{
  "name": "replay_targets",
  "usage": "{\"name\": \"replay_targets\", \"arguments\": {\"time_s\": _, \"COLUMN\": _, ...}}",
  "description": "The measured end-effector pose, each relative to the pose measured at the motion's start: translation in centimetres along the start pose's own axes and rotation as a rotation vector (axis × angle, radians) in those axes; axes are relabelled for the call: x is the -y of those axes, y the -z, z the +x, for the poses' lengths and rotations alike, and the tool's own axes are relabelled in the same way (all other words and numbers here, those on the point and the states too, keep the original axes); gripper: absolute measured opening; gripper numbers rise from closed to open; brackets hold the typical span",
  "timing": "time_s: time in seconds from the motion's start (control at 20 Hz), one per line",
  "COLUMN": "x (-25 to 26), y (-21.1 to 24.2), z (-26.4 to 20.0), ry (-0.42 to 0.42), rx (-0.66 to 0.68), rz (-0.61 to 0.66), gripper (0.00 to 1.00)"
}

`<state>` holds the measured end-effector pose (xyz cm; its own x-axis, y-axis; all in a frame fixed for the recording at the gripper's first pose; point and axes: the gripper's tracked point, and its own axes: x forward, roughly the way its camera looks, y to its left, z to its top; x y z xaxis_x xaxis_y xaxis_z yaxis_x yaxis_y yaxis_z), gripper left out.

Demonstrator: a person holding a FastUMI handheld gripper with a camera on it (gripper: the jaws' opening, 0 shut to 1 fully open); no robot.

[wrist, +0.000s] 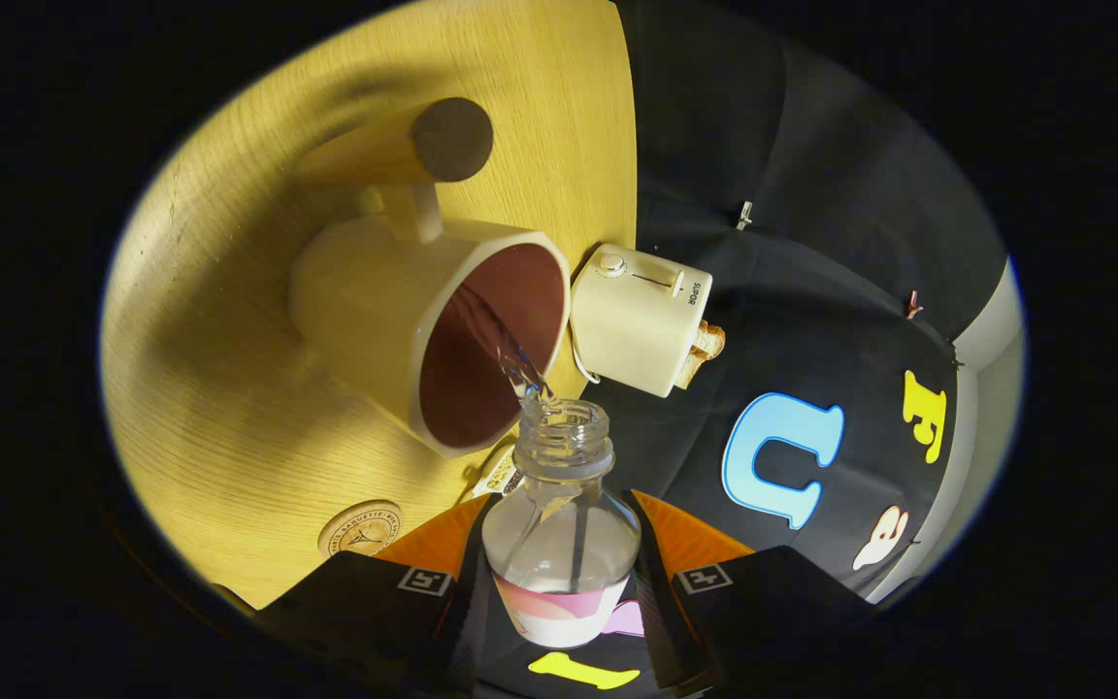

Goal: Take the bottle from table, then pour the juice into the cup, finally place the bottle on the coaster

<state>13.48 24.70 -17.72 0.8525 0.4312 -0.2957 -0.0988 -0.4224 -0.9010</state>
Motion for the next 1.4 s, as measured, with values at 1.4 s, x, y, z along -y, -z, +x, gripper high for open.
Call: {"name": "replay_targets", "arguments": {"time_s": 1.4, "x": 0.4, "y": -1.3, "z": -0.2, "ry": 0.017, "rx": 0.074, "rz": -0.168, "gripper": 0.68}}
